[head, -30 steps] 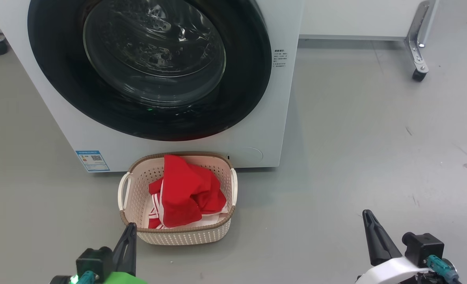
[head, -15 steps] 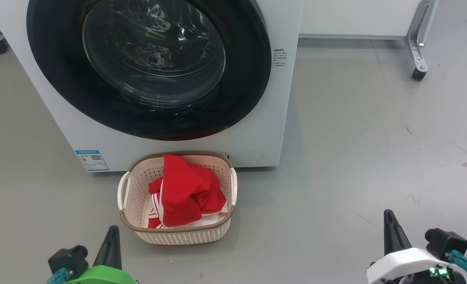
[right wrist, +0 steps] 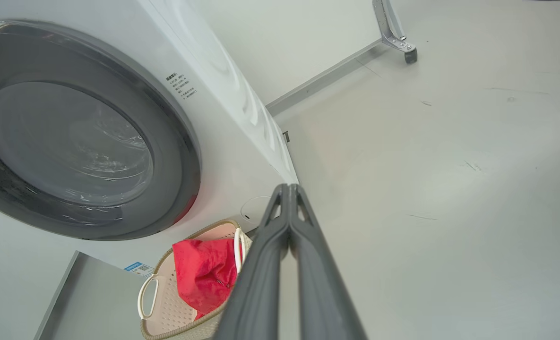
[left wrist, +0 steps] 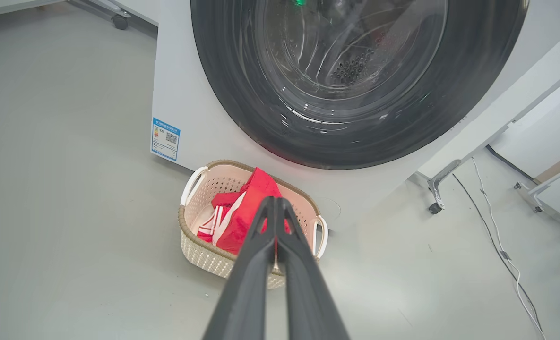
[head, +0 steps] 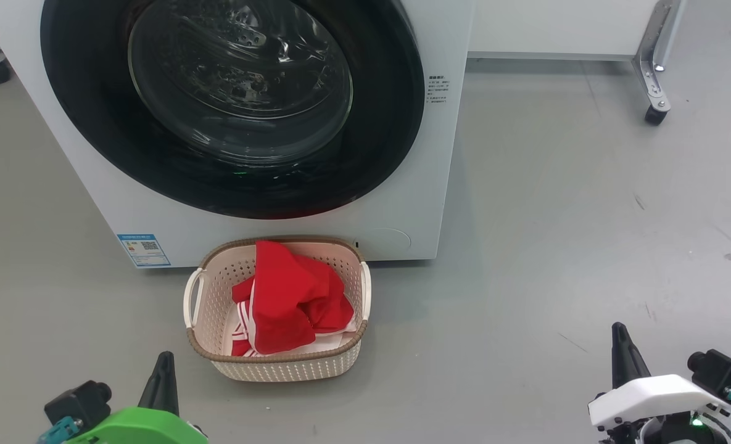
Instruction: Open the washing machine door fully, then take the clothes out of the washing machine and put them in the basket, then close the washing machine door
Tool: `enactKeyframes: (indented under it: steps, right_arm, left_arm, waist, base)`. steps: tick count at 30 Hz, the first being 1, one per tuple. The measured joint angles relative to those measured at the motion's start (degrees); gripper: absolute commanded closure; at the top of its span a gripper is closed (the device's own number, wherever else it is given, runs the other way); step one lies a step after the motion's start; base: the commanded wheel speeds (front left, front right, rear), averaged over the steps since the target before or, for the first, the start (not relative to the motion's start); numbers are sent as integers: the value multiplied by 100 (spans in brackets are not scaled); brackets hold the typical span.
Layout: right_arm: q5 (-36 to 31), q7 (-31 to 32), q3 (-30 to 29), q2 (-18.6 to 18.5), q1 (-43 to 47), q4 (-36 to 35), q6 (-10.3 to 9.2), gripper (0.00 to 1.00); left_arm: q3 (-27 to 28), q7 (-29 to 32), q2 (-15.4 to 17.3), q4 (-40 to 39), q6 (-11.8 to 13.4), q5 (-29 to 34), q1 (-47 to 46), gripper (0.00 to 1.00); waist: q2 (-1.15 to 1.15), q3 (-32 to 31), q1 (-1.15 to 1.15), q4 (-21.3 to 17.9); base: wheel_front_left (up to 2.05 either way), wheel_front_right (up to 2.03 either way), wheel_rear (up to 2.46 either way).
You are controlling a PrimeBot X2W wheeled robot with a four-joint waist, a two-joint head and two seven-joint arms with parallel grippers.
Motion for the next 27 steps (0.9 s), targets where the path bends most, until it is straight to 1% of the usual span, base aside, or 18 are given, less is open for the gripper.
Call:
enactKeyframes:
  steps: [11, 19, 21, 27]
  right_arm:
    - [810, 219, -205, 9, -91, 34, 80, 100]
    - [1393, 381, -352, 24, -177, 68, 138, 100]
    - [1546, 414, -391, 27, -190, 80, 178, 100]
    - [1985, 536, -494, 40, -279, 96, 193, 100]
  left_arm:
    - [219, 200, -21, 21, -101, -793, -71, 100]
    - [367, 357, -27, 26, -223, -1411, -147, 100]
    - [415, 389, -30, 26, -245, -1532, -156, 100]
    - [512, 494, -44, 32, -301, -1987, -195, 100]
  waist:
    - [0, 9, 0, -4]
    - [0, 16, 0, -7]
    - [0, 18, 0, -8]
    - [0, 22, 0, -11]
  base:
    - [0, 0, 0]
    - [0, 0, 0]
    - [0, 0, 0]
    - [0, 0, 0]
